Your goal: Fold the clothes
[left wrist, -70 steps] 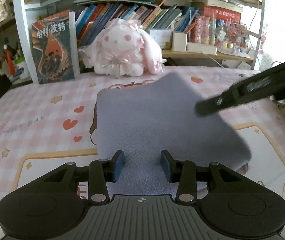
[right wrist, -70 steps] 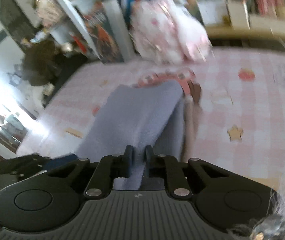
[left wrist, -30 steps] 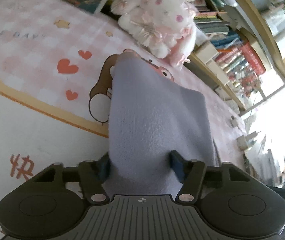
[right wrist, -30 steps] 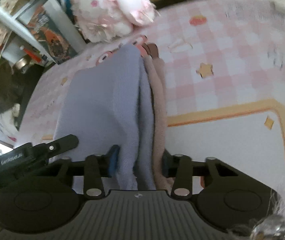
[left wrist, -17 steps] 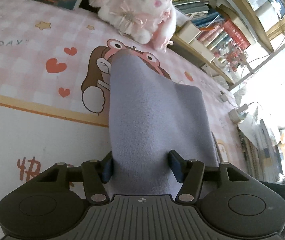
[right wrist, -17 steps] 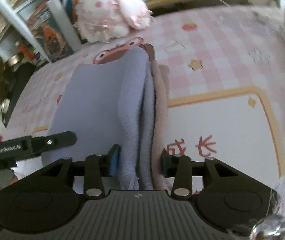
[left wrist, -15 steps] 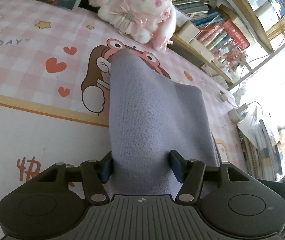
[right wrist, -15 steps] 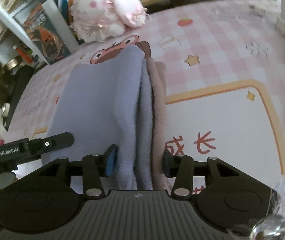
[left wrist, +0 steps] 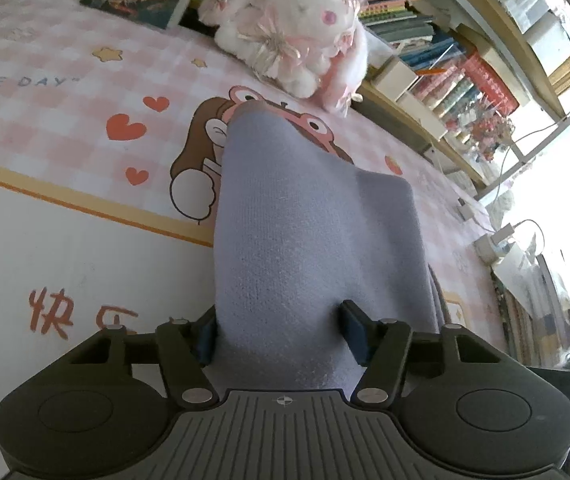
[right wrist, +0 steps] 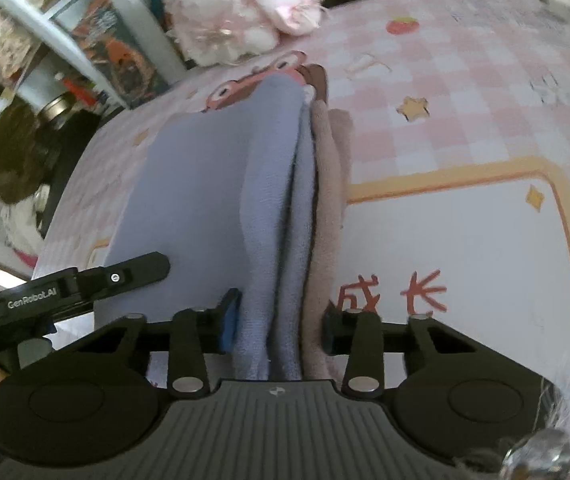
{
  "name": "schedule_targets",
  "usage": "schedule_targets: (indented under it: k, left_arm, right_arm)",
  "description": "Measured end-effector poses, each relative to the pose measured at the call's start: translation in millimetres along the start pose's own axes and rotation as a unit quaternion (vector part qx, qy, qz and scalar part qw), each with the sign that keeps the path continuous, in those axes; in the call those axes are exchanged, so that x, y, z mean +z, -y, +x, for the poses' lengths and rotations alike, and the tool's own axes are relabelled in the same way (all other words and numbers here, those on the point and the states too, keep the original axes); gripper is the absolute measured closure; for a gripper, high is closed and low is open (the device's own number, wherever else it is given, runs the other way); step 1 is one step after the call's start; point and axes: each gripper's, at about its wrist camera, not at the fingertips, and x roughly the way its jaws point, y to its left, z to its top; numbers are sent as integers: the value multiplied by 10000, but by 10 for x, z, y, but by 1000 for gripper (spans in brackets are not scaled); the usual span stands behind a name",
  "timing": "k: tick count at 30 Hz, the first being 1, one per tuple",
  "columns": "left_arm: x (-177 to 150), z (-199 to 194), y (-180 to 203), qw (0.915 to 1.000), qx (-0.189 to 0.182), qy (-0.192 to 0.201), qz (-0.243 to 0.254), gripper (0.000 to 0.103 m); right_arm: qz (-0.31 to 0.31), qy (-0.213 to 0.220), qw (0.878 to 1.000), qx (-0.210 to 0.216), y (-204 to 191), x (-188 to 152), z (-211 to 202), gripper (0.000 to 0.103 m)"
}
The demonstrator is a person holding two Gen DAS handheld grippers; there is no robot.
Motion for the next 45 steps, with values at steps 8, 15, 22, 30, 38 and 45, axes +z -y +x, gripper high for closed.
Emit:
schedule_targets:
  k: [8,15,22,30,38,45]
  left_arm:
    - [-98,-233,243,9990,-14,439,68,51]
    - [-181,-372,351,9974,100,707,30,51]
    - [-300,-498,362,9965,295,786,-22,51]
    - [-338,-571,372,9962,335,796,62,51]
    - [-285,-610,210,9970,149,739,165,51]
    - [-74,-716,-154,9975,-85,626,314,51]
  right_arm:
    - [-736,426,9963,130,-52,-5,-324,75]
    - [-1104,469,9923,302,-79,7,-450,75]
    - [-1233,425,9901,513,-100,-53,-470,75]
    - [-1211,471,9899,570,-128,-143,-501,75]
    - [-1161,549,9910,389,-280,-195,-470,75]
    - [-1017,657,9925,162,-638,-237,-309,75]
